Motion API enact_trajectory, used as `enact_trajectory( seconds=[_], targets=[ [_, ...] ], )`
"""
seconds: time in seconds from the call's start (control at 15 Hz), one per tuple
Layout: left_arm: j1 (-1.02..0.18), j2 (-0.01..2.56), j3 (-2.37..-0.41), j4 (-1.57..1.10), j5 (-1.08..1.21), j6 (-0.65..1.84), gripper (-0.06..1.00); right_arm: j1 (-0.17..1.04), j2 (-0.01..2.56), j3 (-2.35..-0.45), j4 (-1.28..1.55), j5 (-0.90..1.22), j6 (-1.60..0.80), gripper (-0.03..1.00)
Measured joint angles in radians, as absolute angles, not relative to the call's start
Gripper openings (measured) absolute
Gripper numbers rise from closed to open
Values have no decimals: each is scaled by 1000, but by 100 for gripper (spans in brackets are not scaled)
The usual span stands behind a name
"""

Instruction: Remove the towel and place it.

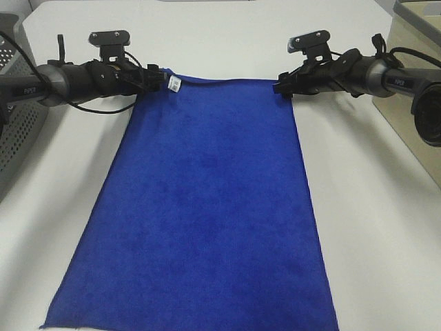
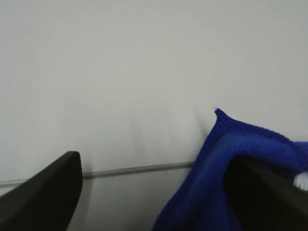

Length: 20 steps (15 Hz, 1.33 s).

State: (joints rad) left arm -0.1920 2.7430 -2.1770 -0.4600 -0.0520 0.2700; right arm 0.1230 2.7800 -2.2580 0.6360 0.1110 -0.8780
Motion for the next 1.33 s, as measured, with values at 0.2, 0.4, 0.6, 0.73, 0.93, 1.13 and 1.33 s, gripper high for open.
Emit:
enact_trajectory(
  seconds=[0.2,0.4,0.6,0.73,0.93,1.13,1.33],
  targets=[
    [-192,2736,-2177,-460,-43,258,76,123,2774,-2265,548,126,-876,79],
    [-192,2731,-2177,-436,-124,303,76,123,2771,-2267,520,132,-876,78],
    [-192,2731,-2177,-415,-151,349,76,123,2770,-2267,515,134,-876,78],
    [-192,2731,-2177,-420,-138,339,76,123,2770,-2267,512,140,-876,78],
    [-184,2731,-2177,-422,-62,338,76,124,2770,-2268,469,144,-875,78],
    [-163,2731,-2177,-422,0,338,76,124,2769,-2270,476,149,-865,78],
    [-157,2731,-2177,-422,11,338,76,124,2750,-2267,543,181,-852,78]
  ],
)
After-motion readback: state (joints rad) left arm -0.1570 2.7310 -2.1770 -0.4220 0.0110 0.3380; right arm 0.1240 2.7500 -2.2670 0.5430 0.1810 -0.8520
